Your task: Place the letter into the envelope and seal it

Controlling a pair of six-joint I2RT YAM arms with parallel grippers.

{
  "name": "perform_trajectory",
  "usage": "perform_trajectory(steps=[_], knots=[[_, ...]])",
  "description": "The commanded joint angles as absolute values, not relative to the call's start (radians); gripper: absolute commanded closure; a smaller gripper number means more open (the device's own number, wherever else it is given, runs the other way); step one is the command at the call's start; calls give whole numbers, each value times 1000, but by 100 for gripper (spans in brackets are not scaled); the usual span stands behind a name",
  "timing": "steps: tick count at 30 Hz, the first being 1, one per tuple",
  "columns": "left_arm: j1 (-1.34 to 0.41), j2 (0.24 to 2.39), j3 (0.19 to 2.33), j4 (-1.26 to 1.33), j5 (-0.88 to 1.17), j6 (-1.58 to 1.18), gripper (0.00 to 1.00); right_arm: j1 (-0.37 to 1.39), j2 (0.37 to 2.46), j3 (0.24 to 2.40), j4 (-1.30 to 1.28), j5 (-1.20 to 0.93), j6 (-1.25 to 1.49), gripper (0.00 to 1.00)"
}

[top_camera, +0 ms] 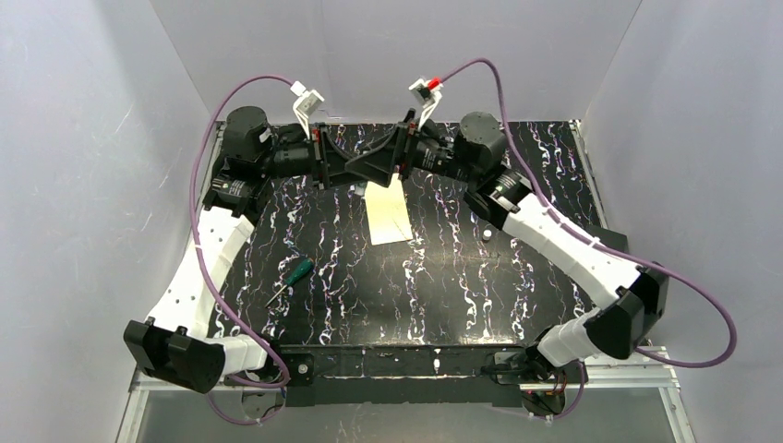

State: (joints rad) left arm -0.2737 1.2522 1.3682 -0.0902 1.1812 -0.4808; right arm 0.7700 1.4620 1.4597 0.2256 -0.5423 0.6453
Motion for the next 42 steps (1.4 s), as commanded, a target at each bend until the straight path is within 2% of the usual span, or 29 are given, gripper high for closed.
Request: perform_trajectory(steps=[1, 5, 9, 16, 29, 35, 38, 42], knots=[[-272, 1206, 1367, -95, 780, -590, 100, 775, 1331, 1404, 162, -143, 579, 9], [-273, 1152, 1275, 34, 494, -828, 100, 809, 1261, 1247, 252, 74, 461, 14], [-273, 1138, 1308, -73, 308, -963, 100, 835, 1300, 1279, 224, 99, 386, 14], [-273, 1161, 1358, -165, 277, -1111, 100, 907, 1458, 1498, 68, 153, 331, 18], [-272, 1170, 1337, -150, 296, -1153, 100, 936, 1525, 1577, 78, 121, 338, 22], [-272, 1168, 1322, -105, 329, -1173, 100, 940, 1572, 1639, 41, 133, 336, 35], [-273, 1171, 1320, -100, 341, -1174, 100, 940, 1579, 1651, 43, 149, 336, 45], [-272, 1163, 1310, -90, 349, -1172, 100, 940, 1580, 1653, 44, 183, 342, 70]])
